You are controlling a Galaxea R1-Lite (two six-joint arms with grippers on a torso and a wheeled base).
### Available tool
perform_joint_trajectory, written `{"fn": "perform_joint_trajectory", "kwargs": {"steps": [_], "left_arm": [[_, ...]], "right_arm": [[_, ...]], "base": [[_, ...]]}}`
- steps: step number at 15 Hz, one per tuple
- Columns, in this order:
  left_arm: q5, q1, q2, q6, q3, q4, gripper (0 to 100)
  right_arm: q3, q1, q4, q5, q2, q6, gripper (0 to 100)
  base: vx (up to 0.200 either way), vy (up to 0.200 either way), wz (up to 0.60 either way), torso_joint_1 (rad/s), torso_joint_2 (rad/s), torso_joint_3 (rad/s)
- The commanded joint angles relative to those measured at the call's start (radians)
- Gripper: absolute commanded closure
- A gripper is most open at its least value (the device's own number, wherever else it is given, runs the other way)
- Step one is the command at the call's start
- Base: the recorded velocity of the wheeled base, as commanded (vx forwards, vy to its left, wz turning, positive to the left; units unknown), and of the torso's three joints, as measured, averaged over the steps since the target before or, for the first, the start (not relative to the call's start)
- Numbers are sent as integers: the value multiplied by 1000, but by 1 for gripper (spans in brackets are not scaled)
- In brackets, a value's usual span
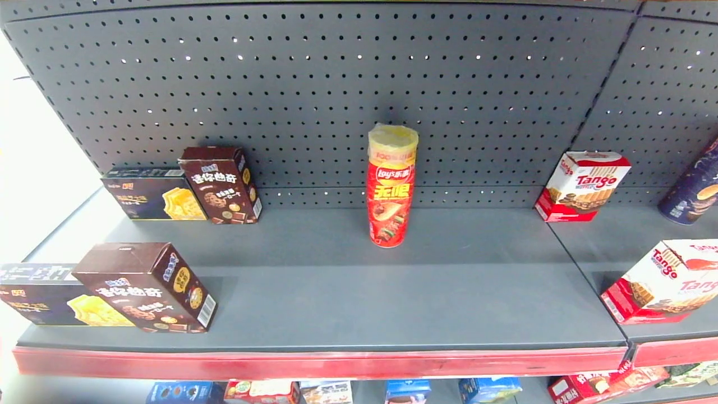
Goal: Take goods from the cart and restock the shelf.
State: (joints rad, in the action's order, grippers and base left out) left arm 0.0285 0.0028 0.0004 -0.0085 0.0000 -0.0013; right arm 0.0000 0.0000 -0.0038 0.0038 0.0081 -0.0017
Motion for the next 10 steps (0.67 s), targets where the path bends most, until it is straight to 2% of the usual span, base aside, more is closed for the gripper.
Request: {"fn": "perform_joint_trajectory", "kwargs": {"steps": [1,10], "left_arm": [[1,0,0,-1,0,0,0],[1,0,0,-1,0,0,0]], "right_arm": [[0,0,-1,1,1,0,0],[0,2,-1,-2,1,0,0]], "base": [[0,0,600,-7,2,2],[0,0,600,6,0,2]]}}
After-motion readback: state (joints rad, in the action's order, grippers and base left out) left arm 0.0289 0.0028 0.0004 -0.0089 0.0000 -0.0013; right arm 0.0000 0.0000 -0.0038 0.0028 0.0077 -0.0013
